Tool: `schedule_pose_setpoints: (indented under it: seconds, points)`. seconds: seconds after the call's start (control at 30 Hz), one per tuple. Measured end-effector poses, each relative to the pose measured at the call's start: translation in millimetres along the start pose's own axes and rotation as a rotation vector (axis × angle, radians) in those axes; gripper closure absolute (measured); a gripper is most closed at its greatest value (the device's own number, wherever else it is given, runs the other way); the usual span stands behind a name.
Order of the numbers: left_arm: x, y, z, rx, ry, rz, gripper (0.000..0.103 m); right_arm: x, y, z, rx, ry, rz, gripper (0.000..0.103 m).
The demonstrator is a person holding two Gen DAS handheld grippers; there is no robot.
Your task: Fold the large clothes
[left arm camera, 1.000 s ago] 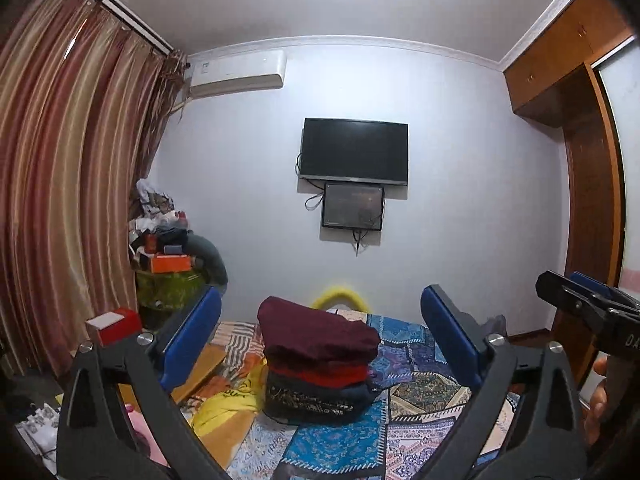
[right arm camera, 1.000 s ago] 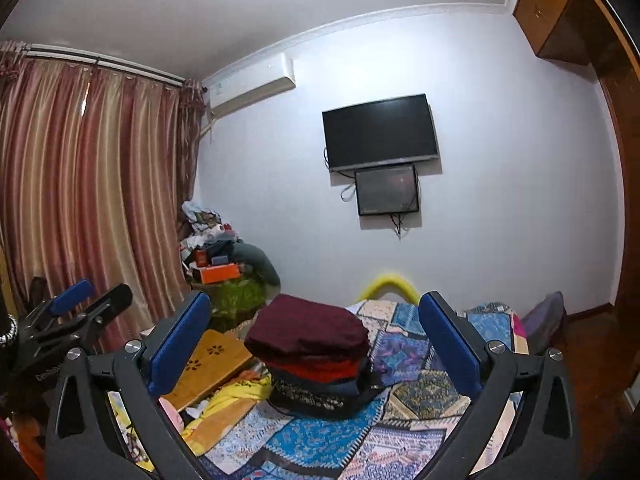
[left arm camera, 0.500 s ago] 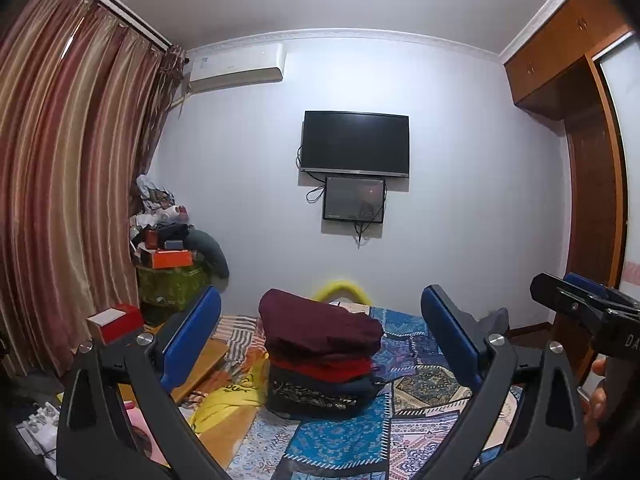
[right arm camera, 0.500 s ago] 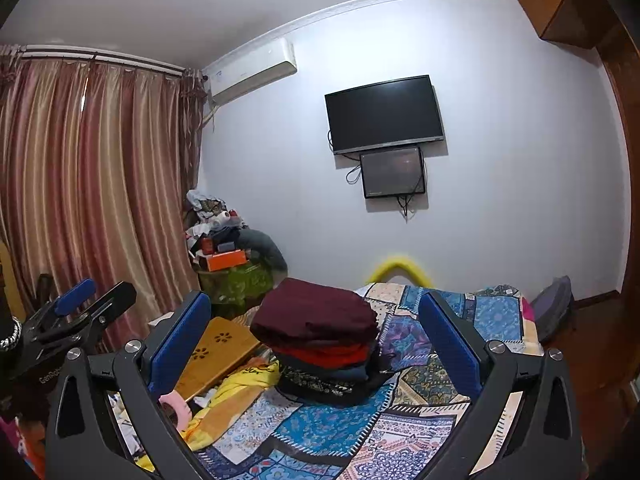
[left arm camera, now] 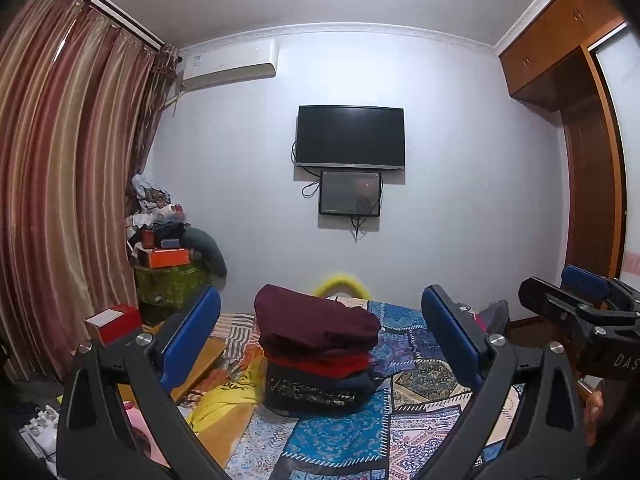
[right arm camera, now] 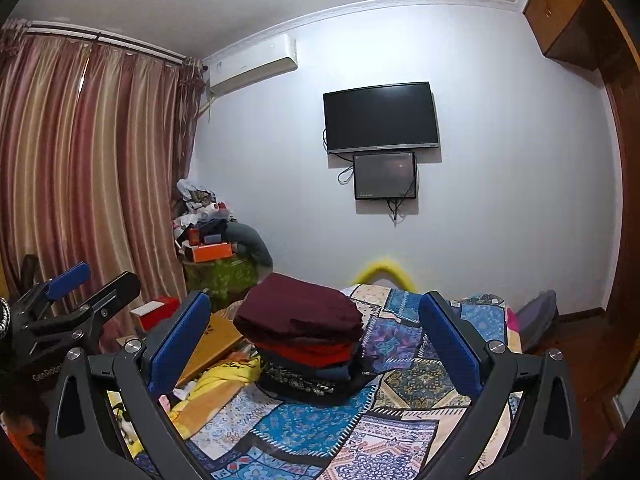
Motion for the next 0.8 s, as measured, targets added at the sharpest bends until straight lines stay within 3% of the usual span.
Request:
schedule_pose_setpoints:
  seconds: [0.8]
  points:
    - [6.8,11.0,-4.0,-0.042,-0.009,-0.04,0.002,6.4,-0.8,1.6,-0.017,0.013,-0.001,0.0]
Point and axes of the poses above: each gripper's, at about its wrist camera, not at the fingertips, and y roughly the way its jaws point, x to its right, z to its top, the point moved 7 cm from there along y, roughly the way its jaws point
